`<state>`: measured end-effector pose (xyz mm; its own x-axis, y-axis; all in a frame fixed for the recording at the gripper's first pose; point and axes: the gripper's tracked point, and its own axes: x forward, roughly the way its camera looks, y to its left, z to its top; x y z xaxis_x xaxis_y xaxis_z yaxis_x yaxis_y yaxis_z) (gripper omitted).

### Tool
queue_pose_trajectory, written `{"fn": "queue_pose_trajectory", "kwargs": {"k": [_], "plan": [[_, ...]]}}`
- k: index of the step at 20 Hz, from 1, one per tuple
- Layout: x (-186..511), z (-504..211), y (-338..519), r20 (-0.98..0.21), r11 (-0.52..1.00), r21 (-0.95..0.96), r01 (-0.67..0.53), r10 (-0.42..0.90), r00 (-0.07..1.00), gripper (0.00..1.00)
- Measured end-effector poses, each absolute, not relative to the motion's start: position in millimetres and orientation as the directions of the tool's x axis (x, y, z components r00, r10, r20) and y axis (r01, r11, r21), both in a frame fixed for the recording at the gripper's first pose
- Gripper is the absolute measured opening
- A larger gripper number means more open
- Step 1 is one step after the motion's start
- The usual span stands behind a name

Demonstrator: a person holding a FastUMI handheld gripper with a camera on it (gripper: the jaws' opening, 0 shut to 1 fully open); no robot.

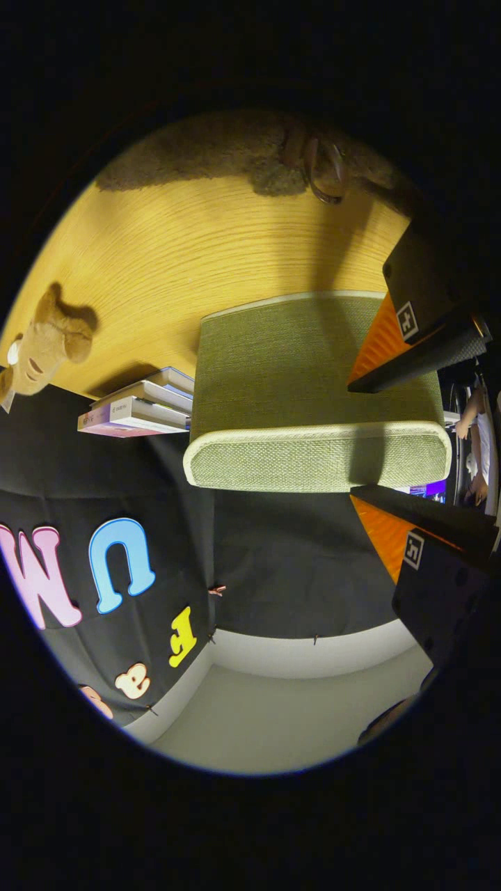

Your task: Open the storage box then place both shoes into the box .Put the left shoe in first, then the right shoe, with the right side of both shoes facing outward in a uniform manner.

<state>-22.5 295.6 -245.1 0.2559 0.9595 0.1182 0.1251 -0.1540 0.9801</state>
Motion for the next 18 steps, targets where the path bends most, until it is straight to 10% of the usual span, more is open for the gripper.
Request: {"fn": "queue_pose_trajectory", "kwargs": {"k": [6, 9, 18], "plan": [[-15.9, -234.1, 277.2, 0.200, -0.234, 0.967, 0.103, 0.943, 0.267, 0.45], [-5.5, -232.2, 275.9, 0.176, -0.219, 0.971, 0.097, 0.927, 0.331, 0.06], [0.2, -149.3, 272.6, 0.186, -0.196, 0.980, -0.021, 0.886, 0.425, 0.05]]}}
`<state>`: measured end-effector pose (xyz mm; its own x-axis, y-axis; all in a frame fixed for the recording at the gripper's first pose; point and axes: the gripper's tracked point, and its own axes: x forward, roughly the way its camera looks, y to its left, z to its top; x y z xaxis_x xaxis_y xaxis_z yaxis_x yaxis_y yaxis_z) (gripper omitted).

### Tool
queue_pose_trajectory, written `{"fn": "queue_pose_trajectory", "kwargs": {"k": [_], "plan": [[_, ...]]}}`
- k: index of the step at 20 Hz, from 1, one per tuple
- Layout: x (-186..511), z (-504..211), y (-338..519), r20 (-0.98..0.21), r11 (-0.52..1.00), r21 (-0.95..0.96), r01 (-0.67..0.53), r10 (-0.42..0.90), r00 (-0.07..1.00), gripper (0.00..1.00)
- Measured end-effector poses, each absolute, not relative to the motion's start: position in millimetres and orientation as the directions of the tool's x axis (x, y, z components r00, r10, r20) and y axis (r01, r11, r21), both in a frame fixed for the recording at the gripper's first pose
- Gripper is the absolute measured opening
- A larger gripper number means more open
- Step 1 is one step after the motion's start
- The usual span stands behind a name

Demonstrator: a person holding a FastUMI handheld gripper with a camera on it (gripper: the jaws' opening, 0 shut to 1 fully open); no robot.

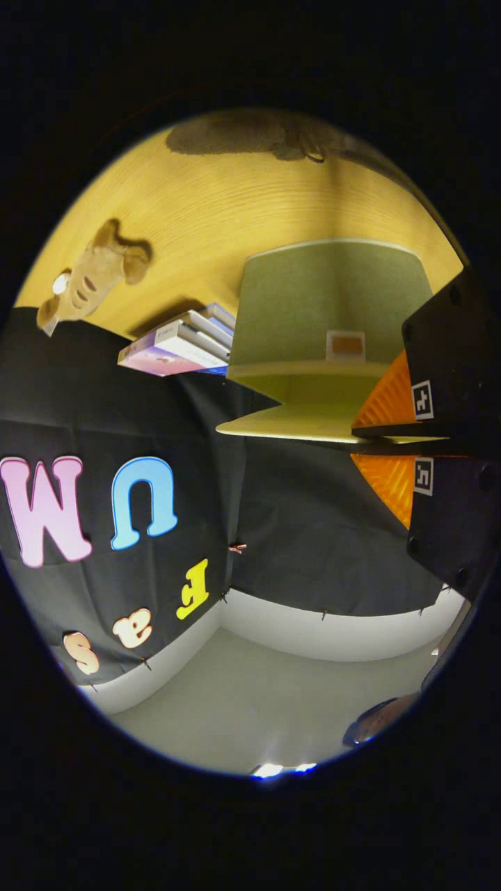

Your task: Open the storage box then place both shoes into the box .Put the left shoe in first, then the right shoe, with the right side of both shoes facing outward in a uniform manner.

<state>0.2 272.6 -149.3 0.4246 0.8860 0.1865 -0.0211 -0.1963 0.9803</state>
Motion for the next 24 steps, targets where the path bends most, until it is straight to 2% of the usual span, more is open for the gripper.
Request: {"fn": "queue_pose_trajectory", "kwargs": {"k": [3, 7, 13, 20, 24], "plan": [[3.8, -105.4, 284.3, 0.197, -0.182, 0.980, -0.078, 0.877, 0.438, 0.05], [5.2, -52.8, 313.9, 0.161, -0.061, 0.968, -0.243, 0.893, 0.420, 0.06], [1.1, 0.9, 373.5, 0.112, 0.060, 0.912, -0.407, 0.916, 0.384, 0.06], [-13.1, 21.4, 451.8, 0.020, 0.175, 0.825, -0.537, 0.941, 0.338, 0.07], [-26.7, 18.6, 496.5, -0.022, 0.212, 0.760, -0.614, 0.953, 0.302, 0.16]]}}
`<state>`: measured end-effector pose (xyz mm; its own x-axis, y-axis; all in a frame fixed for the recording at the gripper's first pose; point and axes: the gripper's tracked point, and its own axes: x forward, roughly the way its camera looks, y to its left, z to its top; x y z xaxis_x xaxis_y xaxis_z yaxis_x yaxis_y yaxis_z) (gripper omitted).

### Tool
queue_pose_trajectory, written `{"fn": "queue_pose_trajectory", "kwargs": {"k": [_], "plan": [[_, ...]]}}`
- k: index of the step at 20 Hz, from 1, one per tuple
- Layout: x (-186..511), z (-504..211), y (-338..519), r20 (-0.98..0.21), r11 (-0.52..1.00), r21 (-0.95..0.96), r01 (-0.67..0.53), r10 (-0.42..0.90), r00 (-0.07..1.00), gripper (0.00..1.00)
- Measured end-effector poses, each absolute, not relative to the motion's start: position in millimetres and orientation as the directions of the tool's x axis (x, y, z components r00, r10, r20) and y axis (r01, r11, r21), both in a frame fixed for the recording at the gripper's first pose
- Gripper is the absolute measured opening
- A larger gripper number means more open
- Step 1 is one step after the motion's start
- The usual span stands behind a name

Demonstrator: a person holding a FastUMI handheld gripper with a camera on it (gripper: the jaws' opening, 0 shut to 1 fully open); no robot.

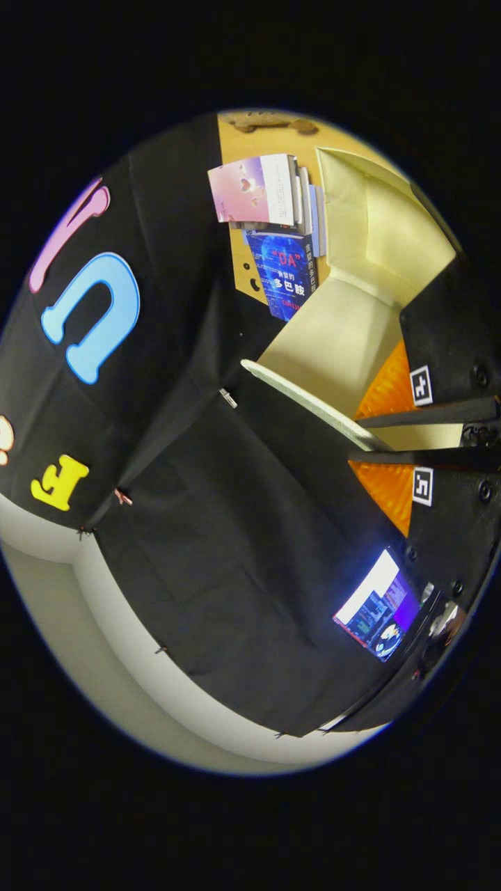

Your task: Open the storage box then place both shoes into the box .Put the left shoe in first, then the right shoe, with the right side of both shoes facing outward in a uniform manner.

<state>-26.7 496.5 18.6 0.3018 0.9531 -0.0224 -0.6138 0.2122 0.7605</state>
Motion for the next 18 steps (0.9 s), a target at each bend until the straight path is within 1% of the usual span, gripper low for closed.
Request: {"fn": "queue_pose_trajectory", "kwargs": {"k": [1, 2, 3, 7, 13, 16, 18], "plan": [[-31.5, 17.1, 508.5, -0.030, 0.220, 0.739, -0.637, 0.955, 0.295, 0.20], [-34.2, 16.6, 516.4, -0.036, 0.231, 0.717, -0.658, 0.955, 0.295, 0.30], [-38.5, 15.7, 521.6, -0.041, 0.240, 0.700, -0.673, 0.954, 0.297, 0.35], [-43.2, 4.6, 525.4, -0.093, 0.292, 0.637, -0.713, 0.948, 0.304, 0.96], [-31.7, 0.5, 497.8, -0.113, 0.370, 0.586, -0.721, 0.918, 0.379, 0.97], [-24.0, -3.6, 456.7, -0.125, 0.436, 0.530, -0.727, 0.888, 0.442, 0.97], [-19.1, -12.0, 423.1, -0.143, 0.494, 0.509, -0.705, 0.856, 0.496, 0.98]]}}
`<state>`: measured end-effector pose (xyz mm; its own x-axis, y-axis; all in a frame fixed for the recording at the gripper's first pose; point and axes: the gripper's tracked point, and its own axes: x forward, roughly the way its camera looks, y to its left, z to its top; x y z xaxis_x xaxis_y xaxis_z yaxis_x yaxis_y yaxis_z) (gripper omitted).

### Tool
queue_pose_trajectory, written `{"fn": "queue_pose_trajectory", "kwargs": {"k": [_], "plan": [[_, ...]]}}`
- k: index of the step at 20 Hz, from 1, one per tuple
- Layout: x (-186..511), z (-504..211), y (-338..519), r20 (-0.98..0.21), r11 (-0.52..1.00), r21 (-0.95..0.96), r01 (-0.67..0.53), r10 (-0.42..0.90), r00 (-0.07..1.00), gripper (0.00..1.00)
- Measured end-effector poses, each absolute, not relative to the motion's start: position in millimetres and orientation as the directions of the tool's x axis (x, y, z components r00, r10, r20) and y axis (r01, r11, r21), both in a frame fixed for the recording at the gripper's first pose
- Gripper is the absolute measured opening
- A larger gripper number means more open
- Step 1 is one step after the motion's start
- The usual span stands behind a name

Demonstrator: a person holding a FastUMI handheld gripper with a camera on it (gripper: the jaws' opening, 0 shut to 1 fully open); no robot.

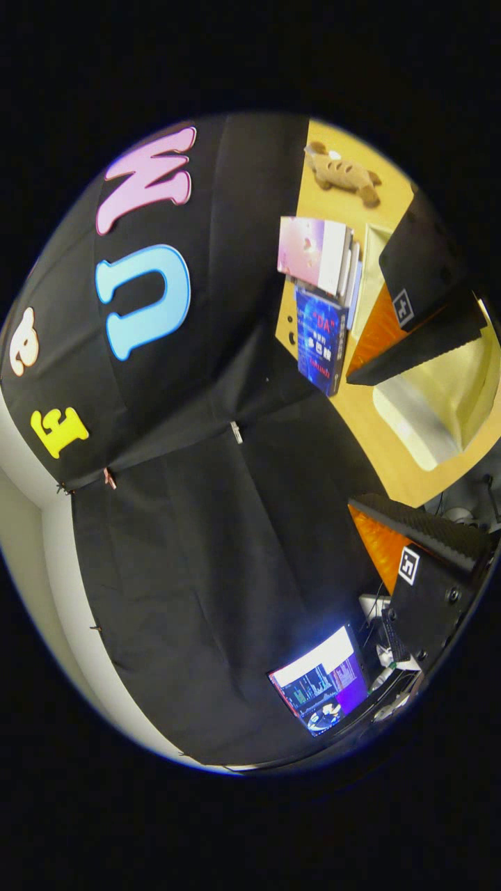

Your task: Open the storage box then place both shoes into the box .Put the left shoe in first, then the right shoe, with the right side of both shoes facing outward in a uniform manner.

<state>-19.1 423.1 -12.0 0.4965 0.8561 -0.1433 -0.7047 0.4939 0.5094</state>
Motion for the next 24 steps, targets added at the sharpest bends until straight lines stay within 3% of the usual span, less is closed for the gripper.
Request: {"fn": "queue_pose_trajectory", "kwargs": {"k": [4, 10, 17, 24], "plan": [[-8.7, -45.9, 346.3, -0.205, 0.613, 0.466, -0.638, 0.777, 0.595, 0.97], [-16.1, -133.9, 230.9, -0.398, 0.793, 0.354, -0.496, 0.608, 0.688, 0.97], [-40.3, -268.4, 147.1, -0.667, 0.917, 0.244, -0.315, 0.394, 0.632, 0.96], [-43.3, -354.1, 126.3, -0.778, 0.950, 0.205, -0.236, 0.304, 0.550, 0.88]]}}
